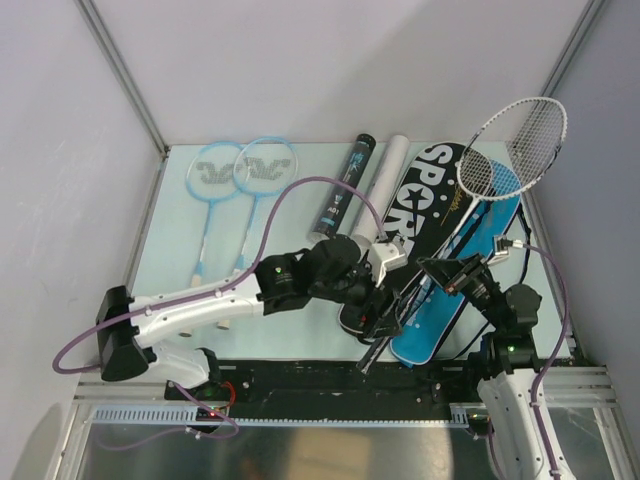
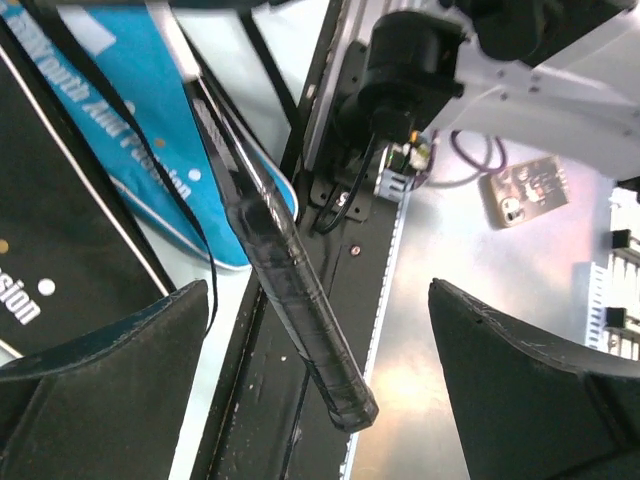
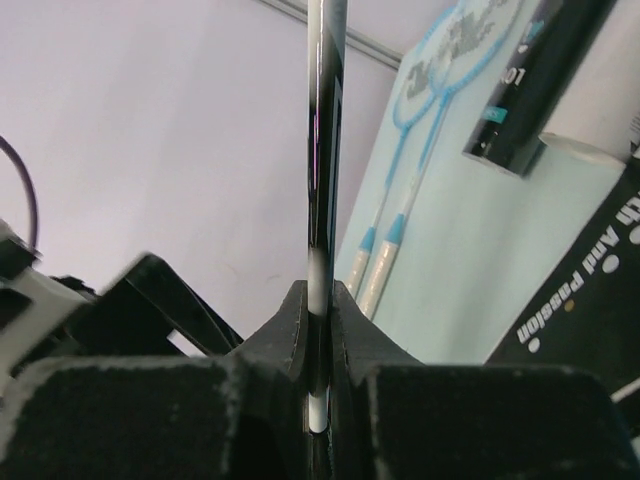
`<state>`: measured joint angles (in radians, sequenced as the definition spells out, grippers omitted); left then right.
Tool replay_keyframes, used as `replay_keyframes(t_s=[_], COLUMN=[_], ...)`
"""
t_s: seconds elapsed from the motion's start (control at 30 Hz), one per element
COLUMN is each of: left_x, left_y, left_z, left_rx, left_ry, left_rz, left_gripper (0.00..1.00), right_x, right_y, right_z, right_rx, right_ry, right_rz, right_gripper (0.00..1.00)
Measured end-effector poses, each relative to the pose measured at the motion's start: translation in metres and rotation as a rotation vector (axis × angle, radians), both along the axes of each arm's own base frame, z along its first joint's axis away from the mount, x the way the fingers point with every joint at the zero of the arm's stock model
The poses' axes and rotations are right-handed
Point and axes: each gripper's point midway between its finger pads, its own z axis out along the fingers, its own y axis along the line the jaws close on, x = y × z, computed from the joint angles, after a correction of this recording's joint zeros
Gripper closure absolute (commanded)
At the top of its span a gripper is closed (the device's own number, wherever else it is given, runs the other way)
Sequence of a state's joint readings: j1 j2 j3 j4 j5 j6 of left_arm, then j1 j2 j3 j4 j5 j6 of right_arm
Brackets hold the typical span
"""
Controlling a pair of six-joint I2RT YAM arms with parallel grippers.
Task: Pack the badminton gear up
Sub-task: Pick up the racket from the center of the board.
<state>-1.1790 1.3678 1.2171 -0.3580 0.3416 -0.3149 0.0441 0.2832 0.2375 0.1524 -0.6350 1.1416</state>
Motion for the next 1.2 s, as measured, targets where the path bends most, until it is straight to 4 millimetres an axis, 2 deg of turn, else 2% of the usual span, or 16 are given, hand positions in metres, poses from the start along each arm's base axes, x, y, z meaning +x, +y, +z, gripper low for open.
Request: replay_keyframes(t_s=[0.17, 0.37, 0.43, 0.57, 0.63, 0.7, 0.8, 0.87, 0.97, 1.07, 1.2], left_x=[-0.003, -0.003, -0.004, -0.006, -0.006, -0.002, 0.005, 0.006, 0.014, 0.028, 0.040], left_y=[0.002, 0.012, 0.015, 0.023, 0.024, 0.024, 0.027, 0.029, 0.032, 0.035, 0.039], left_z=[-0.033, -0.060, -0.067, -0.083, -0.084, -0.085, -0.087, -0.089, -0.092, -0.093, -0.101], left_rx=[0.080, 0.142, 0.158, 0.192, 0.191, 0.197, 0.208, 0.224, 0.244, 0.258, 0.299], left_ry=[-0.009, 0.002, 0.008, 0.017, 0.019, 0.032, 0.014, 0.003, -0.030, -0.072, -0.105], left_rz=[0.028, 0.044, 0.044, 0.053, 0.059, 0.100, 0.122, 0.138, 0.181, 0.246, 0.307], left_gripper=[0.16, 0.25, 0.34, 0.64, 0.85, 0.96, 0.99, 1.00, 1.00, 1.00, 1.00], right_x=[0.010, 0.019, 0.023, 0.033, 0.036, 0.038, 0.038, 0.037, 0.036, 0.033, 0.031], right_y=[-0.003, -0.009, -0.014, -0.022, -0.024, -0.026, -0.025, -0.023, -0.018, -0.009, 0.001], right_z=[0.014, 0.027, 0.030, 0.032, 0.031, 0.031, 0.033, 0.030, 0.014, -0.009, -0.029], right_rx=[0.045, 0.076, 0.082, 0.093, 0.091, 0.090, 0.099, 0.102, 0.088, 0.067, 0.044], right_ry=[-0.030, -0.066, -0.070, -0.069, -0.068, -0.073, -0.063, -0.035, 0.045, 0.147, 0.237], right_rz=[-0.018, -0.049, -0.070, -0.100, -0.106, -0.109, -0.102, -0.090, -0.080, -0.066, -0.056], right_gripper=[0.98, 0.99, 0.98, 0.96, 0.90, 0.78, 0.53, 0.45, 0.41, 0.40, 0.41])
